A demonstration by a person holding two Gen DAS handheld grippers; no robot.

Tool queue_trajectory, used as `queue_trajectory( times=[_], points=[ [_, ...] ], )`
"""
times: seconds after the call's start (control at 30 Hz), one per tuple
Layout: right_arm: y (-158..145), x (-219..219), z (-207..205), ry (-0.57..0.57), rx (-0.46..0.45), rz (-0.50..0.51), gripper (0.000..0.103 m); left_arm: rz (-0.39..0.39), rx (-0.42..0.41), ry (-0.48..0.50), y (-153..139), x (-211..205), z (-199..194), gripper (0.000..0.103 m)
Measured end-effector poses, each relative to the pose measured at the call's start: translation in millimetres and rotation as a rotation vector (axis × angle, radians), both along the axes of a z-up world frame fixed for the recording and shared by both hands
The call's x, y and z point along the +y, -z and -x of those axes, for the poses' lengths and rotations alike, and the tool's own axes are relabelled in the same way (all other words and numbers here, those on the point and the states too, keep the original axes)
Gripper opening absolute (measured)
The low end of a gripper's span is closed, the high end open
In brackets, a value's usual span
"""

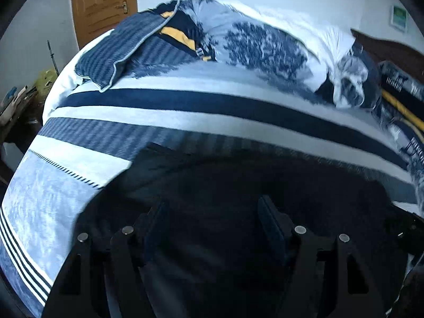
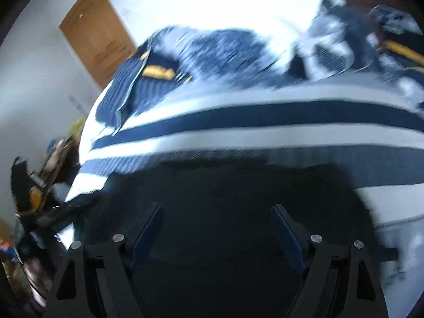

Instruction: Fold large clothes

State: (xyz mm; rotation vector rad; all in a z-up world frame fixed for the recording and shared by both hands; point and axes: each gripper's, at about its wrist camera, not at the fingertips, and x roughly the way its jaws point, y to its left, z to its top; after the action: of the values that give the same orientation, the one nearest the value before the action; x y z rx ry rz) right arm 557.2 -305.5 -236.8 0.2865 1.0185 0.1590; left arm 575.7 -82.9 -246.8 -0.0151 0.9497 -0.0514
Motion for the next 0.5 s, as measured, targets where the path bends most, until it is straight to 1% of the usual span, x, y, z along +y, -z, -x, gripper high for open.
queue_trajectory(
  times=[0.07,0.13,0.17,0.2,0.3,0.37,0.43,0.47,0.5],
  points=[
    [17,13,-12,-0.010,0.022,0.063,0.084,-0.001,0.032,-0.057,18,9,-15,0.070],
    [35,9,-21,-0.004,0.048,0.106,0.083,0.047,0.061,-0.096,31,25,-25,0.070],
    [43,3,-24,0.014,0.068,0.123,0.083,0.057,0.069,-0.119,37,34,-31,0.070],
    [51,-4,-27,0.033,0.085,0.127,0.083,0.057,0.071,-0.129,42,37,-34,0.070],
    [69,-27,-33,0.101,0.126,0.168,0.082,0.000,0.096,-0.137,56,45,-38,0.072],
    [74,-44,-31,0.126,0.147,0.162,0.082,-0.002,0.094,-0.138,58,48,-40,0.072],
    [77,-53,-34,0.149,0.155,0.187,0.081,-0.028,0.086,-0.143,60,51,-42,0.072],
    [78,-57,-36,0.156,0.155,0.218,0.081,-0.021,0.089,-0.145,60,53,-41,0.072],
    [78,-63,-35,0.174,0.152,0.241,0.081,0.008,0.096,-0.151,58,59,-39,0.072]
  ],
)
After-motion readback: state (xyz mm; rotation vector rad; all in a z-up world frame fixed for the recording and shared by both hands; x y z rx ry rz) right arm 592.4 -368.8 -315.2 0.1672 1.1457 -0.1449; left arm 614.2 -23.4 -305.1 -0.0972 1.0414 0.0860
